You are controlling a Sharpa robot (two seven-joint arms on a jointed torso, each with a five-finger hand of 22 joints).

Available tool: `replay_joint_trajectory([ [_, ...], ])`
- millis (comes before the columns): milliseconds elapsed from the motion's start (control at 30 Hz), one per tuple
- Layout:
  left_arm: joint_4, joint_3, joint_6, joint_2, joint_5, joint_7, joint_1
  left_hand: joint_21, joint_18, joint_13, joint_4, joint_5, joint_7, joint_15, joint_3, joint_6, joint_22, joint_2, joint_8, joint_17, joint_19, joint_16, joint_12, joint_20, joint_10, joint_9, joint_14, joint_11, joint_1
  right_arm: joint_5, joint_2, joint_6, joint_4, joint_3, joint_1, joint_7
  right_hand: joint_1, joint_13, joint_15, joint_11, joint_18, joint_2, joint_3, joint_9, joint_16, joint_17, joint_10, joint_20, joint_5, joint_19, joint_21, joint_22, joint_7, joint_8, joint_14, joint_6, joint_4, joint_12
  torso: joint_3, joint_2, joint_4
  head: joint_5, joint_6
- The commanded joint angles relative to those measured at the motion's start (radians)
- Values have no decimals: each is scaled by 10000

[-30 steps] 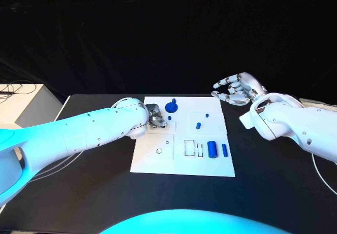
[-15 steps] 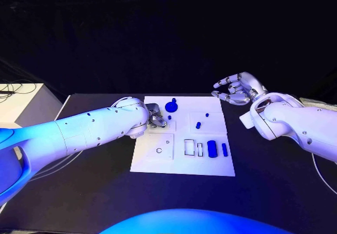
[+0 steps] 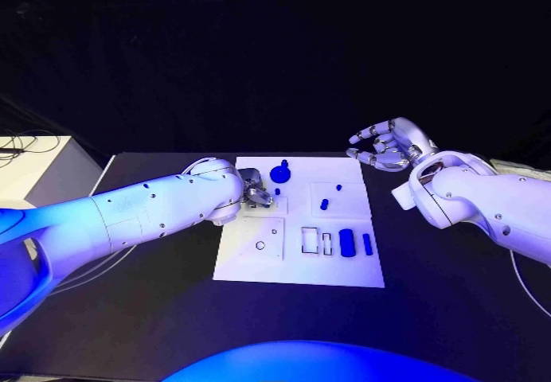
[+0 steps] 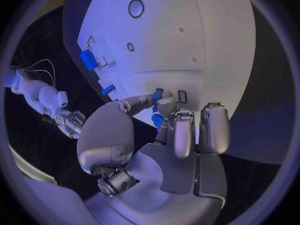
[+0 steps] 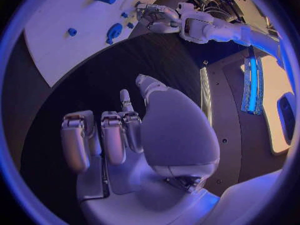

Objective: Assemble the parts on the task board

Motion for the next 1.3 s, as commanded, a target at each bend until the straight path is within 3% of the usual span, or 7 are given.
replay_joint_trajectory([
  [33, -11, -26, 286, 48, 103, 7, -44, -70, -56, -27, -276, -46, -297, -83, 206, 254, -8, -14, -41, 2405, -34, -67, -1, -1, -45, -12, 971, -24, -97, -62, 2, 112, 1, 5, -3, 80, -124, 2195, 67, 51, 0, -8, 3, 15, -55, 2225, 584, 59, -8, 916, -59, 2465, -14, 42, 943, -87, 47, -53, 0, -1, -7, 0, -14],
  [533, -85, -27, 324, 81, 153, 5, -44, -100, -53, -27, 39, -71, -306, -89, -416, 346, -30, -137, -106, 2405, -36, -69, 49, -10, -71, -23, 971, -28, -135, -57, -3, 106, -2, 5, -5, 82, -124, 2195, 67, 51, 0, -8, 3, 15, -55, 2225, 584, 59, -8, 916, -59, 2465, -14, 42, 943, -87, 47, -53, -2, 2, 5, -20, -49],
  [1000, -128, -27, 349, 90, 168, 1, -44, -142, -54, -84, 779, -81, -280, -70, -2163, 467, -30, -189, -235, 2409, -19, -69, 114, -7, -129, -15, 972, -3, 109, -35, -1, 116, -4, 5, -9, 135, -268, 2196, 65, 49, 3, -57, -35, 33, -62, 2211, 586, 58, 6, 910, -73, 2457, -18, 65, 939, -105, 105, -50, 4, 2, -5, -30, -71],
  [1300, -170, -27, 360, 92, 172, -3, -44, -150, -54, -133, 946, -73, -272, -63, -2512, 470, -30, -227, -271, 2400, -18, -74, 103, -3, -164, -15, 969, 6, 197, -28, -9, 121, -4, 5, -9, 162, -487, 2191, 56, 36, 12, -138, -158, 61, -67, 2198, 584, 51, -76, 894, -108, 2436, -36, 102, 936, -119, 157, -54, -2, -1, -4, -43, -79],
])
